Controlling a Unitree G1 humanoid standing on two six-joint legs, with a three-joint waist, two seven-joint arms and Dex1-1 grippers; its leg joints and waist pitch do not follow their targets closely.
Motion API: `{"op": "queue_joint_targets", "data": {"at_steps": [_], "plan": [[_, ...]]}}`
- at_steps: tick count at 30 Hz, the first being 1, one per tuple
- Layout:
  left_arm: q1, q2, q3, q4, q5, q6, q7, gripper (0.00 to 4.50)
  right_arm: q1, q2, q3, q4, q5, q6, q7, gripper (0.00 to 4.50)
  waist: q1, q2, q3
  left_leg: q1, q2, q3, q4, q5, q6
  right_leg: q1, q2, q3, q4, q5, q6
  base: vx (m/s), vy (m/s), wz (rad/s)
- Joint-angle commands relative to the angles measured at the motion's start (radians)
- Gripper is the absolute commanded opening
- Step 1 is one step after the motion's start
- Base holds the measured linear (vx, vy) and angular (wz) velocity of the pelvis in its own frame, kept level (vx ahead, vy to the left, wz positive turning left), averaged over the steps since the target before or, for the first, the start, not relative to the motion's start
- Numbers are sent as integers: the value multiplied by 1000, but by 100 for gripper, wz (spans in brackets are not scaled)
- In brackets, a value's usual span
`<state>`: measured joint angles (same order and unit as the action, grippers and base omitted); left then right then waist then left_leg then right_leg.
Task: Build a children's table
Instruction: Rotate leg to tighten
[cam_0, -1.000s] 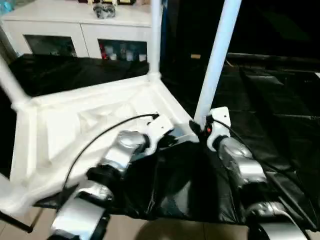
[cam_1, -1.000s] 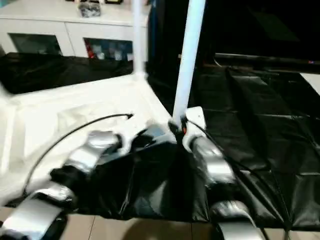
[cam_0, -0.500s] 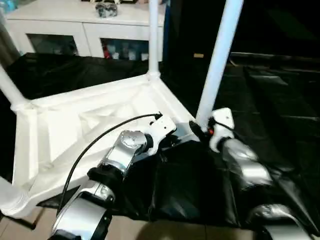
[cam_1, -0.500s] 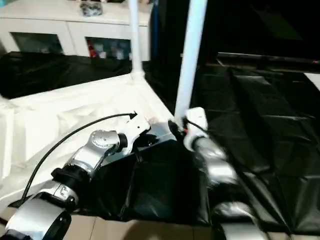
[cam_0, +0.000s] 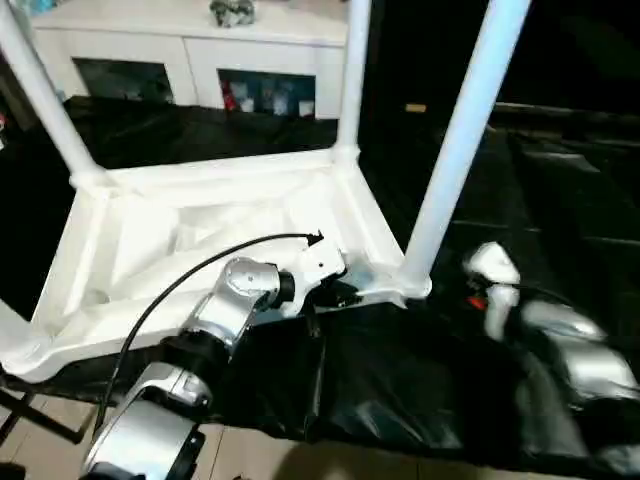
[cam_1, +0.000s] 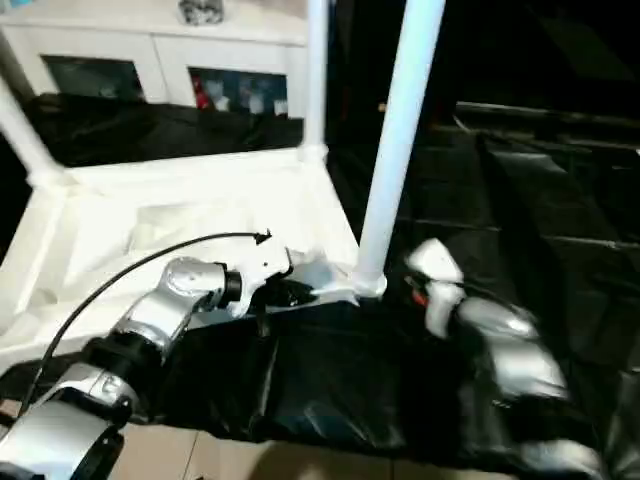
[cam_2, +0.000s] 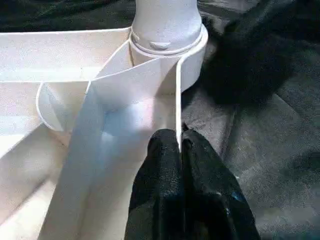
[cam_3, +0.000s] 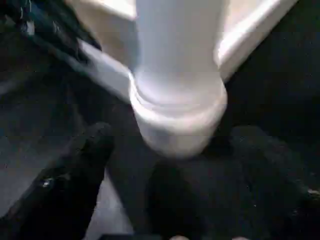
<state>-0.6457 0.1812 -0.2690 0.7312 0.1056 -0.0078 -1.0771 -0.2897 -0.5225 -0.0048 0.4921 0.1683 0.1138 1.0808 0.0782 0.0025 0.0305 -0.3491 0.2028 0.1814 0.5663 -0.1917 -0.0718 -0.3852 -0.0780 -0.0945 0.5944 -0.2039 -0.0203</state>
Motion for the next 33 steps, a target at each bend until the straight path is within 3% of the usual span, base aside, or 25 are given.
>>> {"op": "queue_joint_targets", "data": {"at_steps": [1, 5, 9, 12, 15, 19, 20, 24, 33], "plan": [[13, 1, -2, -12, -34, -26, -41, 0, -3, -18, -8, -30, 21, 7, 25, 448, 4, -24, -44, -7, 34, -4, -47, -123, 133, 53, -73, 53, -73, -158, -202, 0, 0, 0], [20, 12, -5, -22, -41, -27, -73, 0, 7, -24, -14, -77, 49, 31, 51, 448, 6, -22, -44, -4, 36, -4, -48, -133, 125, 49, -71, 51, -77, -197, -188, 0, 0, 0], [31, 21, -11, -40, -52, -22, -106, 0, 6, -9, -2, -128, 75, 60, 70, 448, 10, -20, -46, -5, 38, -5, -48, -112, 126, 49, -71, 52, -71, -156, -196, 0, 0, 0], [36, 26, -15, -50, -56, -18, -115, 0, -4, -4, 16, -128, 56, 43, 56, 448, 11, -20, -48, -6, 37, -6, -47, -95, 124, 51, -72, 52, -65, -118, -209, 0, 0, 0], [37, 28, -15, -53, -57, -17, -118, 0, -23, 8, 33, -105, 28, 15, 28, 448, 11, -22, -47, -4, 36, -5, -47, -102, 118, 50, -74, 52, -68, -135, -206, 0, 0, 0], [38, 29, -14, -55, -56, -15, -121, 0, -44, 29, 52, -98, 27, 34, 31, 448, 10, -21, -47, -4, 36, -5, -47, -104, 112, 51, -73, 53, -67, -142, -203, 0, 0, 0], [38, 30, -13, -55, -56, -15, -121, 0, -50, 35, 56, -96, 27, 36, 32, 421, 10, -21, -48, -4, 36, -5, -47, -98, 113, 51, -72, 53, -65, -127, -205, 0, 0, 0], [40, 33, -14, -60, -57, -12, -119, 0, -68, 50, 67, -89, 33, 50, 33, 408, 11, -20, -50, -4, 37, -5, -45, -79, 119, 52, -72, 53, -59, -85, -216, 0, 0, 0], [43, 37, -15, -64, -58, -8, -118, 0, -90, 54, 76, -54, 34, 58, 44, 330, 12, -22, -51, -5, 36, -4, -43, -71, 122, 54, -72, 53, -56, -74, -221, 0, 0, 0]]}}
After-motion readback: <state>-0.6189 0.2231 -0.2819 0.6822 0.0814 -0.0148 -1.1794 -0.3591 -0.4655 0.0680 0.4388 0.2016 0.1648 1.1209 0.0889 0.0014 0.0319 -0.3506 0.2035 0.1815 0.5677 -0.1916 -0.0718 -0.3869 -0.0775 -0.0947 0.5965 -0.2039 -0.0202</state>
